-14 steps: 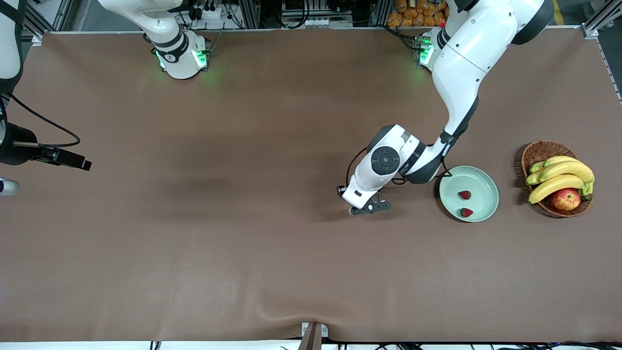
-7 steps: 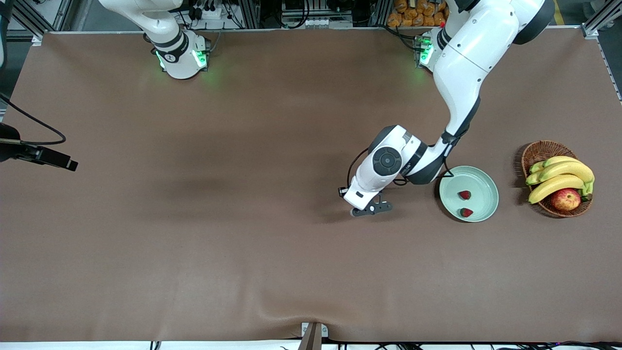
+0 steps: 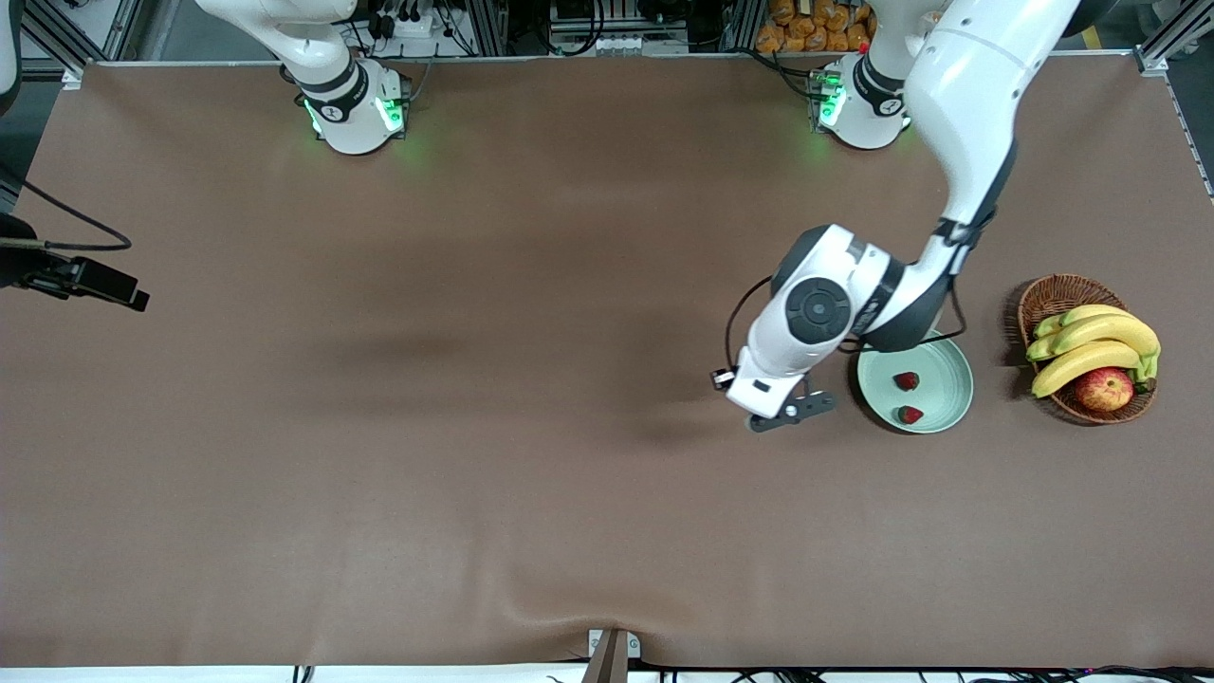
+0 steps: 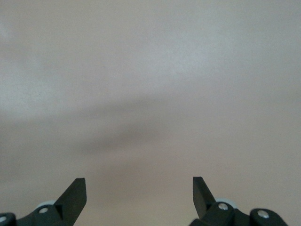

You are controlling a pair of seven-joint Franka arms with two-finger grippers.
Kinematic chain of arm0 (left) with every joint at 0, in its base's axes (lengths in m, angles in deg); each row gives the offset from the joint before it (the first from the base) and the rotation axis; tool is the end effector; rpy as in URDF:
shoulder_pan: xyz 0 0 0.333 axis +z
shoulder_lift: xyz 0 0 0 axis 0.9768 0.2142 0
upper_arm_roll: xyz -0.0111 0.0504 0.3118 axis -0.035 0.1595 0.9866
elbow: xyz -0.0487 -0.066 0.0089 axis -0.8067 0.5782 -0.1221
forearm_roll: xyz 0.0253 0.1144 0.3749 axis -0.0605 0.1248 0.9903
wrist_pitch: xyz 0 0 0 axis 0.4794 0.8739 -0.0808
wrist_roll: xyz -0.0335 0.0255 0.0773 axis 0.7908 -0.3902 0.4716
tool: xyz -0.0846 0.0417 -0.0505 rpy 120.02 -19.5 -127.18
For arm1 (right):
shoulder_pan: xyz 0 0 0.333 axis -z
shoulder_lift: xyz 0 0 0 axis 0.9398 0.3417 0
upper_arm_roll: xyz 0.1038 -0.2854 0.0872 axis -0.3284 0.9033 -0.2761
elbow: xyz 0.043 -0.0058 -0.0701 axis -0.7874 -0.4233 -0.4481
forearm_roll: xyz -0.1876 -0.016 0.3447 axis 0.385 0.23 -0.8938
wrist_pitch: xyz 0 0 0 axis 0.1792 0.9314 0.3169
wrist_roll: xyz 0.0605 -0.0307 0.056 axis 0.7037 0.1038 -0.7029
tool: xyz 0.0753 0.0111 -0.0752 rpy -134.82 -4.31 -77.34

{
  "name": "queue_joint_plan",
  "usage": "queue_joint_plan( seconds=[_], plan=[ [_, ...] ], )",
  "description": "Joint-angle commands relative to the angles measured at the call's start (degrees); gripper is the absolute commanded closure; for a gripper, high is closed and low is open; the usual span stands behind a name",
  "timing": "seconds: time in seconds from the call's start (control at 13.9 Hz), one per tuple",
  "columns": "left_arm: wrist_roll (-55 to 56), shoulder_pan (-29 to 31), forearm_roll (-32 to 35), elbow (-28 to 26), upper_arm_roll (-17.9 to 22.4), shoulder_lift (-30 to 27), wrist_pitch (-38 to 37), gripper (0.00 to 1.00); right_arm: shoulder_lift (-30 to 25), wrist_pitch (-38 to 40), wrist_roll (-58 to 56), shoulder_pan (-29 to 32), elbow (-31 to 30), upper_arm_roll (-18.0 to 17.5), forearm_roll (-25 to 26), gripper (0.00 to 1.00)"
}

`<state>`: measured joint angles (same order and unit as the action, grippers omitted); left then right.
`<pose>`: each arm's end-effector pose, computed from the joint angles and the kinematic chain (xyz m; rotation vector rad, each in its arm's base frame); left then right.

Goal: Collect all strawberries into plate
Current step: 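Lower the third strawberry onto the plate and open the left gripper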

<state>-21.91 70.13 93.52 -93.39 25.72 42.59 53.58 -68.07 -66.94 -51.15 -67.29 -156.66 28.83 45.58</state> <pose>0.5961 -0.3034 0.2813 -3.0950 -0.4811 0.1489 0.5837 -0.0345 0.5996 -3.1005 0.2744 0.0593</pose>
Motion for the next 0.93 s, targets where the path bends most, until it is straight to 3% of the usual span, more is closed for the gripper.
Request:
queue_joint_plan(
  seconds=[0.0,0.36,0.5,0.86],
  plan=[
    [1.8,1.3,0.7,-1.7,-0.4,-1.0,-5.8,1.00,-8.4,-5.2,0.5,1.3,-11.6,-2.0,1.5,0.00],
    [0.1,6.2,4.0,-4.1,-0.3,-1.5,-10.7,1.00,-6.3,-2.8,0.2,2.0,-6.0,-1.7,2.1,0.00],
    [-0.6,10.7,8.7,-6.4,-0.8,-2.3,-10.6,1.00,-5.6,-3.1,0.1,1.6,-5.2,-1.7,2.2,0.00],
    [-12.8,21.4,8.3,-6.3,-2.4,-1.8,-9.8,1.00,-5.0,-3.3,0.2,0.4,-2.7,-1.9,2.2,0.00]
  ],
)
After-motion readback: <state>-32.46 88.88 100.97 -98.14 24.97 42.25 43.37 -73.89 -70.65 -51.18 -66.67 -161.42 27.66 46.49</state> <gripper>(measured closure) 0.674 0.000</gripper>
